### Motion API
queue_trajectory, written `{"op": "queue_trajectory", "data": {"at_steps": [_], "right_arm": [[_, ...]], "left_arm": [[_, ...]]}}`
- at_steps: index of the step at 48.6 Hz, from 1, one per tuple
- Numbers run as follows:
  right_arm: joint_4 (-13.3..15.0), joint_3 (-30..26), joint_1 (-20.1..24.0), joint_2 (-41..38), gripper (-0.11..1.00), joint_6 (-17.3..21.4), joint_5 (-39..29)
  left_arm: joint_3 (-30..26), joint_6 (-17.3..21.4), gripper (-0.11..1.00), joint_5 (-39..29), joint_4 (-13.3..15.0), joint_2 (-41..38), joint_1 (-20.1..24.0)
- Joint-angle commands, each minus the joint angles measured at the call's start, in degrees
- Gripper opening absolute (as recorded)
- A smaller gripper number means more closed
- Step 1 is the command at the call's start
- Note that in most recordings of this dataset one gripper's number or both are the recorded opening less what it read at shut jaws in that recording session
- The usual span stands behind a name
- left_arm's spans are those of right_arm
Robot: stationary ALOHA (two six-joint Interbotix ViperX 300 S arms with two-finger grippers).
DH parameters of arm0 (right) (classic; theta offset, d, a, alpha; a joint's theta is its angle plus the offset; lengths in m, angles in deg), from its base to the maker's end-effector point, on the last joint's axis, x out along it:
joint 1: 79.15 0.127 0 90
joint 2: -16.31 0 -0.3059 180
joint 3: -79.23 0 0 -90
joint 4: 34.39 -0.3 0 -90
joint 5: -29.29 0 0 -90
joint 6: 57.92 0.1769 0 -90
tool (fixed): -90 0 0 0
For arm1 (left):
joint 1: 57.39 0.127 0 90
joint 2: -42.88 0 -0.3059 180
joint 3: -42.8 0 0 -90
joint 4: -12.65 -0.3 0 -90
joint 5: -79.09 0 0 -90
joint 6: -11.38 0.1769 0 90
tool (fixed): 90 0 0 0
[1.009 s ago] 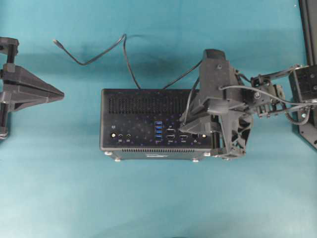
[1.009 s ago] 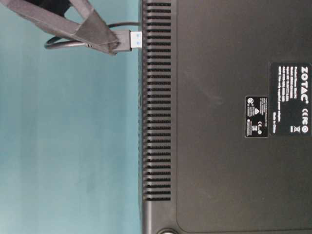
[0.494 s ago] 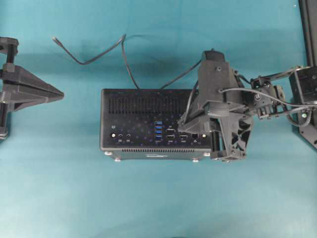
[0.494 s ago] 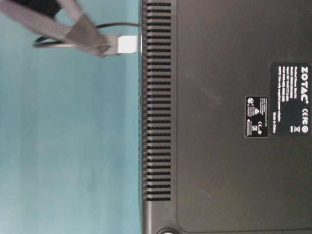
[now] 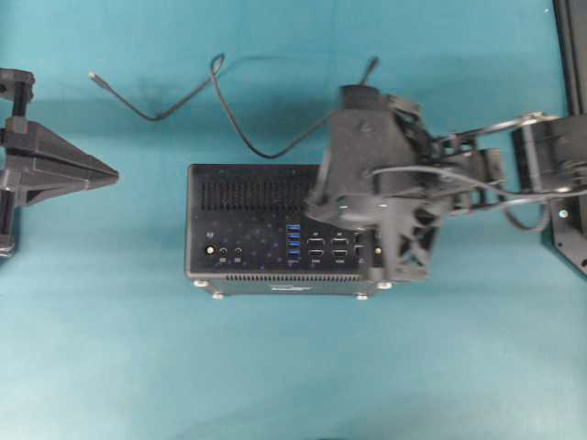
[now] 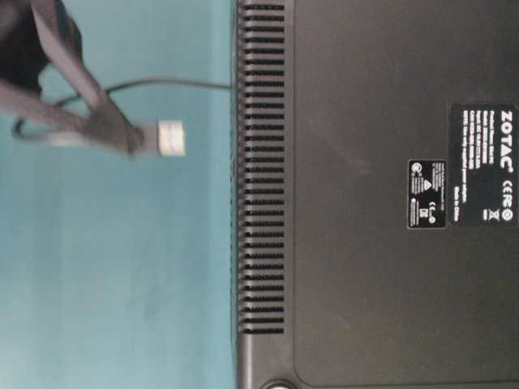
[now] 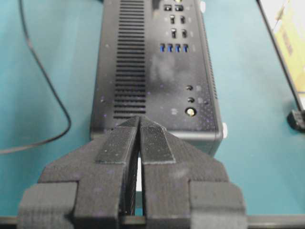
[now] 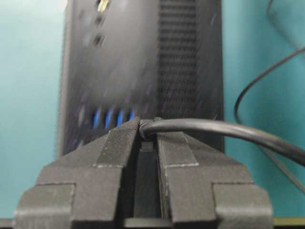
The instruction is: Insert the USB into the PC box with both arms.
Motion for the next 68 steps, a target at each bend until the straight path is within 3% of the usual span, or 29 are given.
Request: {"op": "queue_trajectory", "data": {"at_steps": [1,33,68], "right_arm": [[0.6,-1.1,0.2,0.2,0.14,0.3,2.2],[2.7,1.3,-0.1,-1.9,0.13,0.3,4.6],[1.2,1.5,1.3,-2.9,0.13,0.6,4.2]], "left_arm": [[-0.9,-0.1,0.00,0.3,-0.2,-0.1,-0.1],[-0.4,-0.5,0.00,0.4,-0.1,-0.1,-0.7],[-0.2,-0.6,0.00,0.7,-0.2,-0.1,-0.6]]}}
